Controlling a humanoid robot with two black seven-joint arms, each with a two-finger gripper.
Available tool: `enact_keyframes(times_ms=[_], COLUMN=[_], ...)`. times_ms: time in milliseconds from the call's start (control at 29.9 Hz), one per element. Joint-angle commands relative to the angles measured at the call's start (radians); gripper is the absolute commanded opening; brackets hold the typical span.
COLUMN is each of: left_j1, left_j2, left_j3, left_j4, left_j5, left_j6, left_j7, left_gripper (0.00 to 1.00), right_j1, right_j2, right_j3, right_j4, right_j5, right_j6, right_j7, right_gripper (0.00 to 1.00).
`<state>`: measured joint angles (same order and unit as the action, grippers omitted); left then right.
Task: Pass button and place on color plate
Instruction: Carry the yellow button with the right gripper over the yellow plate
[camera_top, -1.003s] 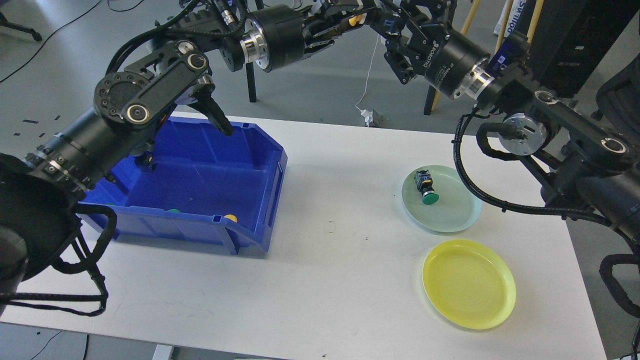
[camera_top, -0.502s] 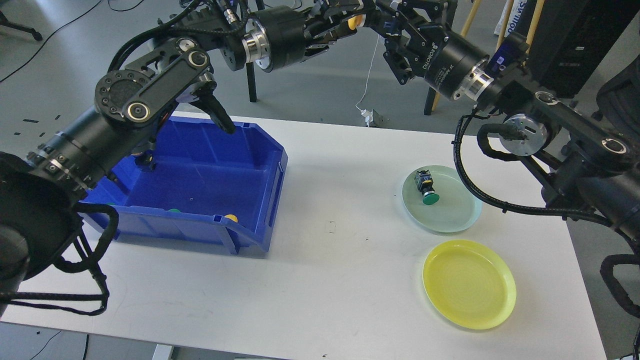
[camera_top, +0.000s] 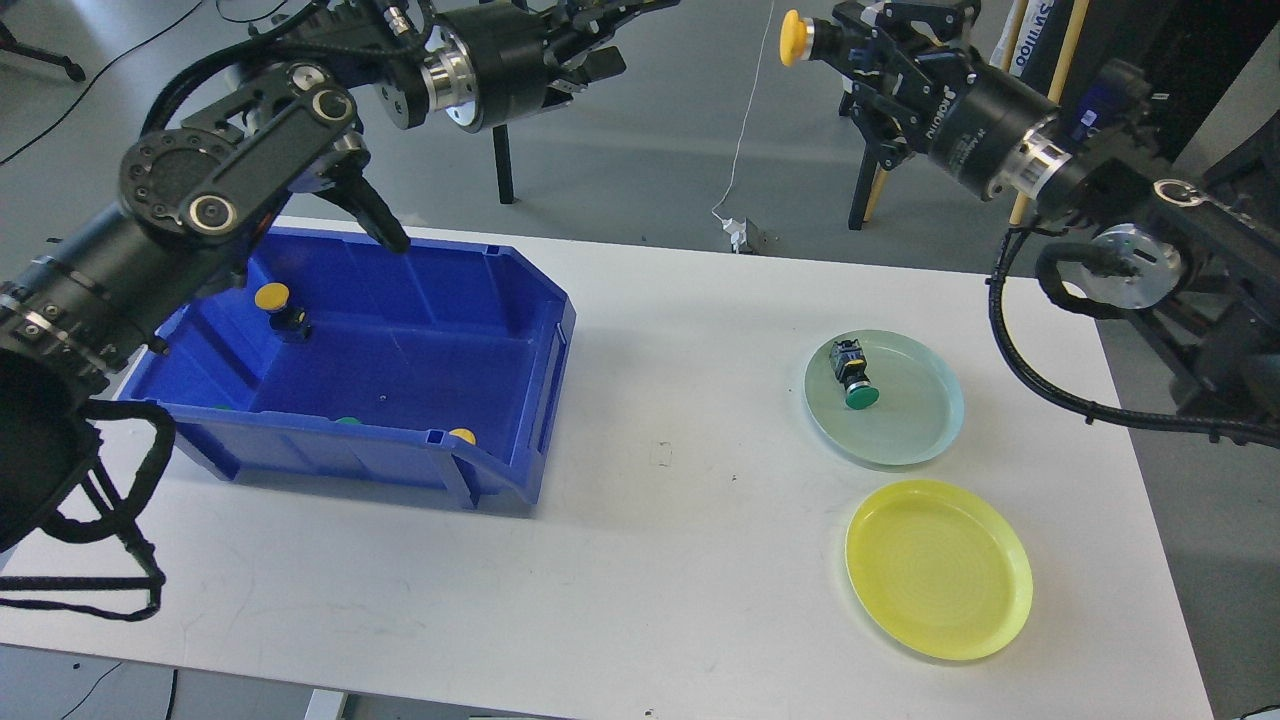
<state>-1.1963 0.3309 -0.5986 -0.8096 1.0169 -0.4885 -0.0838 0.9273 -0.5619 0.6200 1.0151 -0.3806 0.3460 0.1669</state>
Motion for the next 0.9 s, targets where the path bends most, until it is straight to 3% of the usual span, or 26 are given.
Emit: enact_keyframes(times_ms=[0,167,334,736,803,870], left_j1=[-0.002,-0.037,-0.055,-0.063,-0.063,-0.063], left_j2=[0.101,0.164,0.174,0.158,0.157,0.157], left_j3=[-0.004,-0.02,-0.055,-0.059,-0.059,-0.059], left_j4=[0.007,0.013,0.015,0.015,0.015,0.015], left_j5=[0.009,0.009,0.005,0.003,0.003,0.003], left_j6=[0.0,0.0,0.0,0.0,0.0,0.0], left_j7=[-0.013,-0.057,-0.062,-0.06,-0.062,-0.06], left_gripper=[0.99,0.99,0.99,0.99,0.99,0.99], right_j1=[-0.053,-0.172,-0.312,-0.493,-0.496,-0.498], right_j2=[-0.165,-0.329,-0.45,-0.466,-0.461,-0.458], right_j3=[-0.087,-0.151,-0.224,-0.33,-0.33,-0.33], right_j4=[0.058,0.154,0.266,0.275,0.264,0.257], right_j5=[0.002,-0.003,-0.003,-0.021,-0.023,-0.023], right_j6=[0.074,0.143,0.143,0.143,0.143,0.143], right_j7=[-0.007,-0.004,-0.004,0.0,0.0,-0.001], right_gripper=[0.19,0.21,0.22,0.24,0.32,0.53])
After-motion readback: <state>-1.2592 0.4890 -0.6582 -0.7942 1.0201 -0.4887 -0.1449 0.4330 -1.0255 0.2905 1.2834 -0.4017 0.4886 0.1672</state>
